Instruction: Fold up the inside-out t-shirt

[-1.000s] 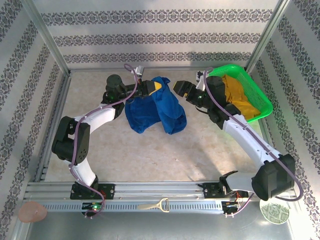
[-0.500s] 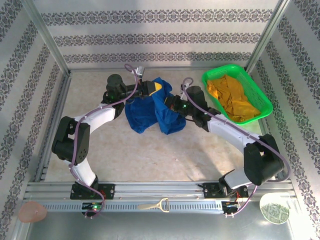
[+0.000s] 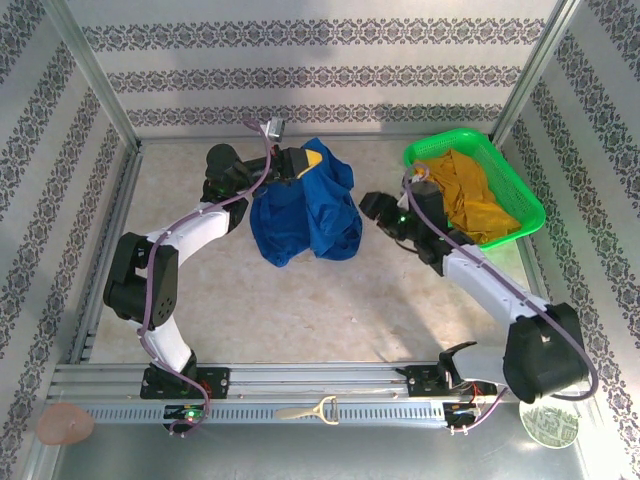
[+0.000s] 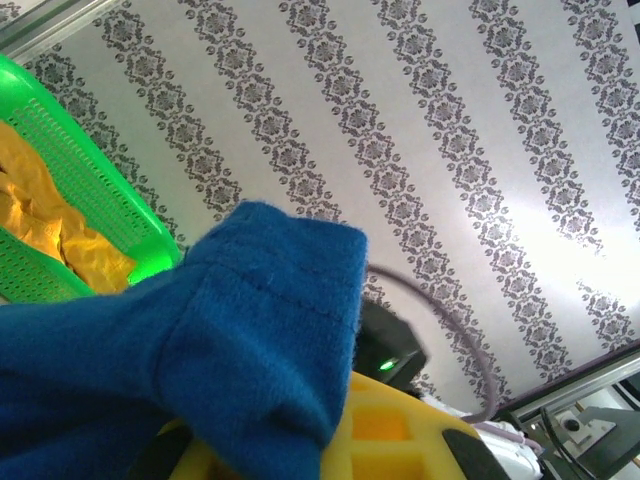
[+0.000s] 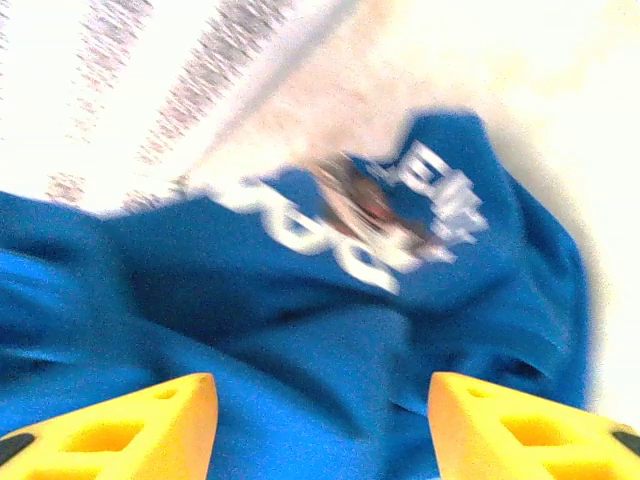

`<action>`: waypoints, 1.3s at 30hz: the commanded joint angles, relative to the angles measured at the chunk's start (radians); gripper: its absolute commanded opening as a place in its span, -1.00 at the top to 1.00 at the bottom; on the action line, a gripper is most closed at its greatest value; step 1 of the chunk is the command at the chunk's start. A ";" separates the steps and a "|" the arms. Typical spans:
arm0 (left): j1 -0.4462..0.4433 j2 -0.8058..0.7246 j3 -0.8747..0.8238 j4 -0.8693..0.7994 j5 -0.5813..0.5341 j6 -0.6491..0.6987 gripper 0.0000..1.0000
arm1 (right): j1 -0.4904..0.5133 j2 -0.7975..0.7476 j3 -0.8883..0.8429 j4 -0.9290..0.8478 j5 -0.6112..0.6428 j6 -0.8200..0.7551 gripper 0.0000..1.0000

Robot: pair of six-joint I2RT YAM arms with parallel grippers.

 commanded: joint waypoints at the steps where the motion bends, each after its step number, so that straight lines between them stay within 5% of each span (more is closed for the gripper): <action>1: 0.009 -0.045 -0.018 0.073 0.003 -0.001 1.00 | -0.002 -0.019 0.125 -0.024 -0.035 -0.052 -0.28; 14: 0.008 -0.075 -0.035 0.038 0.001 0.025 1.00 | 0.060 0.198 0.312 0.002 -0.080 -0.091 -0.30; 16: 0.008 -0.078 -0.036 0.031 0.002 0.030 1.00 | 0.064 0.218 0.314 0.013 -0.085 -0.088 -0.16; 21: 0.008 -0.079 -0.052 0.025 -0.002 0.037 1.00 | 0.053 0.203 0.321 0.014 -0.100 -0.090 0.91; 22: 0.009 -0.078 -0.058 0.024 -0.003 0.041 1.00 | 0.046 0.193 0.323 0.005 -0.104 -0.093 1.00; 26: 0.008 -0.080 -0.092 -0.044 -0.010 0.110 1.00 | 0.020 0.126 0.347 -0.032 -0.140 -0.091 1.00; 30: 0.013 -0.123 -0.139 -0.309 -0.088 0.337 0.99 | 0.013 0.060 0.410 -0.111 -0.177 -0.110 1.00; 33: 0.014 -0.171 -0.160 -0.538 -0.215 0.525 0.72 | 0.013 0.023 0.439 -0.147 -0.199 -0.118 1.00; 39: 0.023 -0.215 -0.164 -0.620 -0.286 0.597 -0.03 | 0.013 0.013 0.402 -0.161 -0.216 -0.129 1.00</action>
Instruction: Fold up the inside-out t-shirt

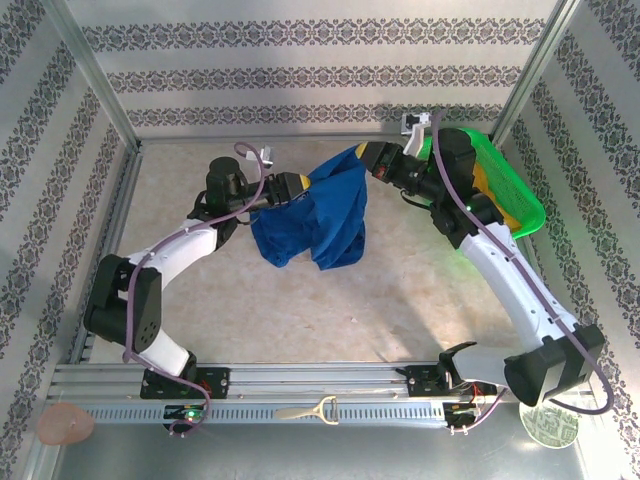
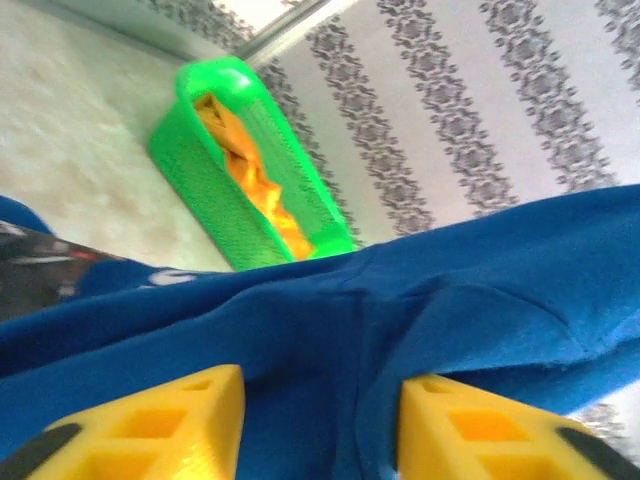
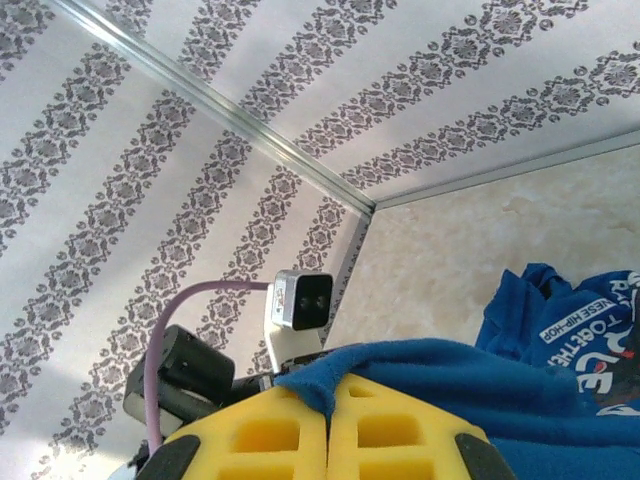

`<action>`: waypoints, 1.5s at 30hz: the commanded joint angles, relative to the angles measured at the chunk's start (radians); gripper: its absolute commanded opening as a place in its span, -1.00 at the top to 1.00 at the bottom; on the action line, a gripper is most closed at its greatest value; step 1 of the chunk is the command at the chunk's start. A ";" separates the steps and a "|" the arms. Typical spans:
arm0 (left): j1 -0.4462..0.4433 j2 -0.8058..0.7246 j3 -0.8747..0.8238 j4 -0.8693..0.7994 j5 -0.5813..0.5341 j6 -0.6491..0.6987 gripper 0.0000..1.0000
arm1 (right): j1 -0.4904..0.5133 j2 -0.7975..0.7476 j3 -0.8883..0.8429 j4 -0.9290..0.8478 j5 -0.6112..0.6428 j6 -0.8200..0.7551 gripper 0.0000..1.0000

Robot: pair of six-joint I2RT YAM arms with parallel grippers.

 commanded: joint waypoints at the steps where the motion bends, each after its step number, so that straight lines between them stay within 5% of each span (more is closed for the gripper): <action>1: 0.012 -0.052 0.014 -0.124 -0.060 0.130 -0.08 | -0.001 0.018 -0.030 -0.027 -0.030 -0.022 1.00; 10: -0.058 -0.183 0.119 -0.440 -0.131 0.363 -0.23 | 0.016 0.049 -0.103 -0.013 -0.023 -0.021 1.00; 19: -0.223 -0.113 0.286 -0.663 -0.321 0.620 -0.27 | 0.040 0.052 -0.120 -0.012 -0.019 -0.020 1.00; 37: -0.266 0.059 0.387 -0.675 -0.376 0.671 -0.27 | 0.063 0.030 -0.109 -0.012 0.001 -0.013 1.00; 40: -0.265 0.088 0.412 -0.704 -0.463 0.669 -0.03 | 0.062 0.021 -0.108 -0.022 0.006 -0.016 1.00; 45: -0.240 0.133 0.490 -0.761 -0.457 0.669 0.85 | 0.050 0.010 -0.137 -0.024 0.017 -0.019 1.00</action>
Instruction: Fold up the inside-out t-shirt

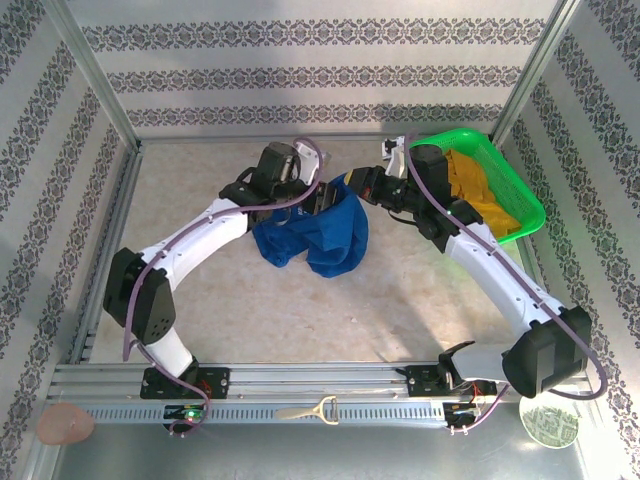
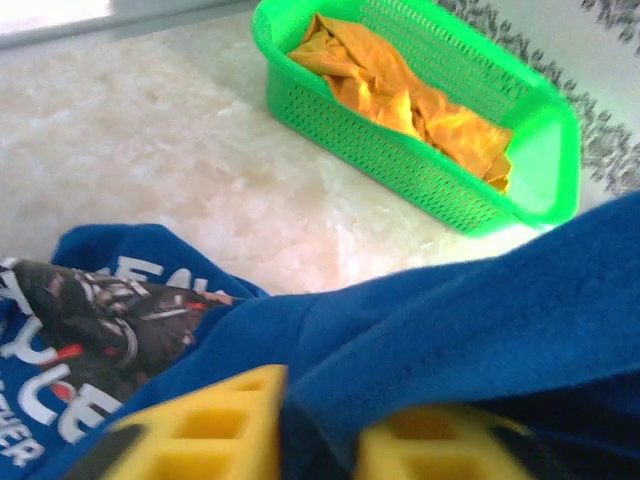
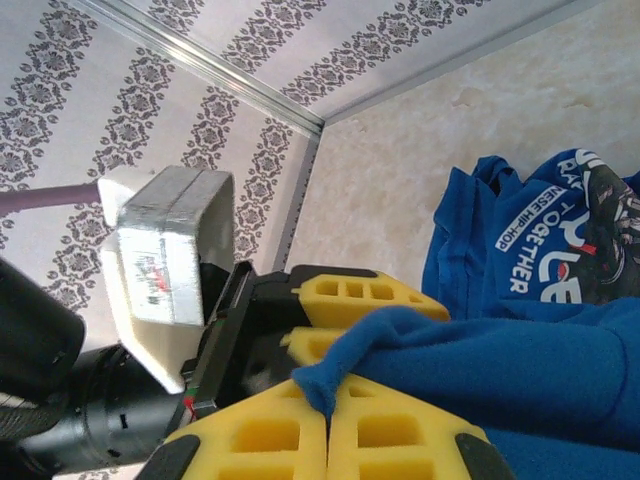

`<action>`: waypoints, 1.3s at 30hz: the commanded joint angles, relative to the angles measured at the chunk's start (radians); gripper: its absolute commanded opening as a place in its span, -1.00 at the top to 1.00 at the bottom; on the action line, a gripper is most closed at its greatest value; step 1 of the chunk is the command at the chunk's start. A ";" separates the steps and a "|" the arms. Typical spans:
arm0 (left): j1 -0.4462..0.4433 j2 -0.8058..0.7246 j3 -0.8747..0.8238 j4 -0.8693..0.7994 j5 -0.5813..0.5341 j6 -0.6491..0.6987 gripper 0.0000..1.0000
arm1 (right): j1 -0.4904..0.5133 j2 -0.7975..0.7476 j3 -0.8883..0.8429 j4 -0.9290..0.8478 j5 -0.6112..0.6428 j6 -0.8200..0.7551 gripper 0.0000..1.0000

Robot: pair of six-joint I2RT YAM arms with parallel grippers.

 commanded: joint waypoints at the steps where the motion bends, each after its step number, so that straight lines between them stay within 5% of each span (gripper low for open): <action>1: 0.021 0.020 0.086 -0.072 0.013 0.009 1.00 | -0.001 -0.031 -0.028 0.007 0.025 -0.012 1.00; 7: 0.103 -0.020 0.146 -0.023 0.395 -0.093 1.00 | -0.032 0.005 -0.073 0.035 0.129 -0.026 1.00; 11: 0.160 -0.058 0.038 0.328 0.648 -0.380 1.00 | -0.051 0.056 -0.067 0.054 0.220 -0.041 0.98; 15: 0.211 -0.024 -0.083 0.924 0.734 -0.852 1.00 | -0.082 0.090 -0.051 0.075 0.227 -0.035 0.40; 17: 0.225 0.012 -0.098 1.094 0.726 -1.000 1.00 | -0.093 0.086 -0.039 0.071 0.211 -0.039 0.09; 28: 0.228 -0.012 -0.076 0.880 0.732 -0.846 1.00 | -0.068 -0.121 -0.060 -0.054 0.164 -0.042 -0.27; 39: 0.228 -0.020 -0.081 0.855 0.726 -0.824 1.00 | 0.066 -0.015 -0.043 -0.095 0.317 0.097 -0.34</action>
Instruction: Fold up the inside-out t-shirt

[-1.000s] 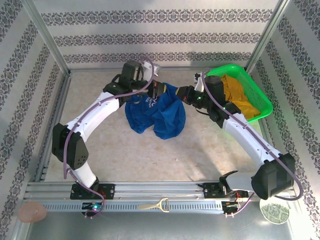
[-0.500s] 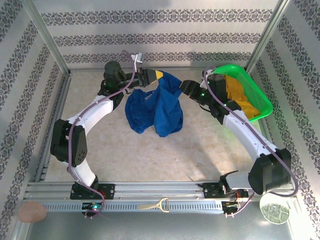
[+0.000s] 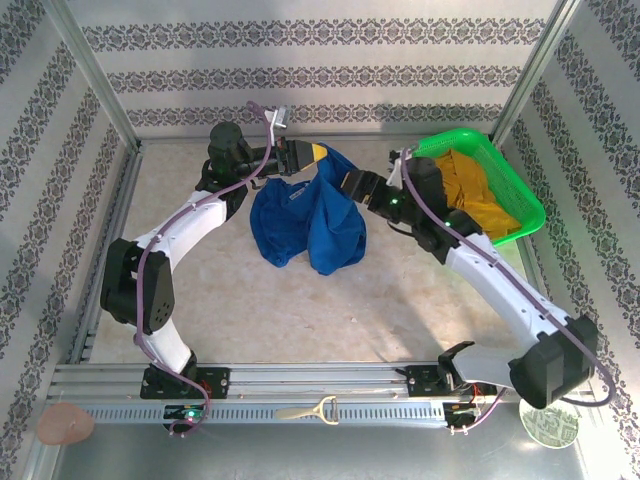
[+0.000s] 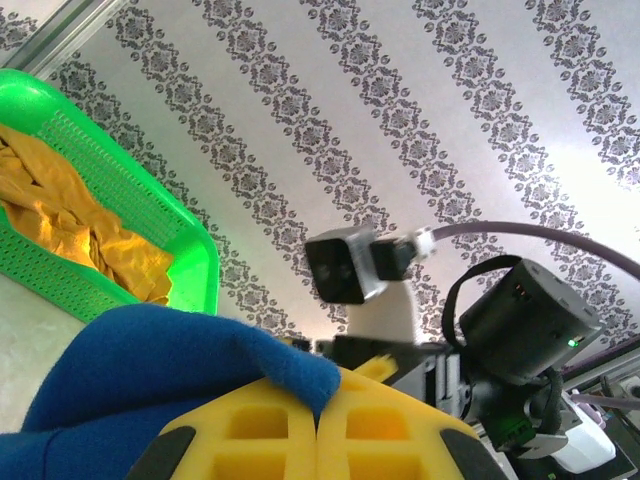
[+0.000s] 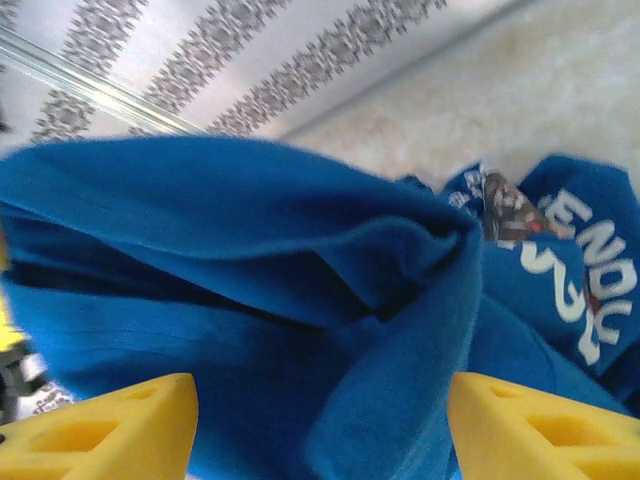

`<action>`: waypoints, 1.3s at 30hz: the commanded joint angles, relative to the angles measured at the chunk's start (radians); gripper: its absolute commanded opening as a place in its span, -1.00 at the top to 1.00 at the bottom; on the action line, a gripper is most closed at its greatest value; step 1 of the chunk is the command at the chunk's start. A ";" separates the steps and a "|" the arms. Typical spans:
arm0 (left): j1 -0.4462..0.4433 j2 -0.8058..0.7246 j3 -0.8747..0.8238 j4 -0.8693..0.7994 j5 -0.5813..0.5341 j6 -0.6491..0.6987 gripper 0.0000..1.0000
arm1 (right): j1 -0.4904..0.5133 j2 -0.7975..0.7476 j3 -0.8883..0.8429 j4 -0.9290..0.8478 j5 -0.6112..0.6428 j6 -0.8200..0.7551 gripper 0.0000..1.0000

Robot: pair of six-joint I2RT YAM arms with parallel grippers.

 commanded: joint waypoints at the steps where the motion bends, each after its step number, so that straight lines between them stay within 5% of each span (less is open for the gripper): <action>1: 0.001 -0.045 0.016 0.008 0.024 0.032 1.00 | 0.003 0.043 0.011 -0.020 0.075 0.080 -0.34; 6: 0.001 -0.051 0.006 0.000 0.020 0.040 1.00 | -0.005 0.123 0.053 0.040 0.034 0.094 -0.18; 10: 0.003 -0.066 -0.019 -0.052 -0.030 0.081 1.00 | -0.034 0.124 0.048 0.092 -0.034 0.080 0.87; 11: 0.008 -0.076 -0.028 -0.105 -0.067 0.113 1.00 | -0.044 0.107 0.036 0.117 -0.052 0.070 1.00; 17: 0.047 -0.116 -0.089 -0.327 -0.294 0.224 1.00 | -0.118 0.010 -0.084 0.452 -0.288 0.050 1.00; 22: 0.051 -0.092 -0.102 -0.326 -0.299 0.219 0.95 | -0.136 0.024 -0.141 0.712 -0.439 0.126 1.00; 25: 0.051 -0.074 -0.101 -0.365 -0.277 0.248 0.69 | -0.134 0.058 -0.153 0.838 -0.475 0.191 1.00; 27: 0.051 -0.072 -0.106 -0.381 -0.259 0.265 0.33 | -0.135 0.078 -0.154 0.868 -0.481 0.206 1.00; 30: 0.052 -0.119 -0.132 -0.389 -0.255 0.307 0.05 | -0.138 0.094 -0.159 0.878 -0.486 0.209 1.00; 39: 0.019 -0.266 -0.130 -0.390 -0.217 0.387 -0.03 | -0.147 0.099 -0.196 0.887 -0.489 0.219 1.00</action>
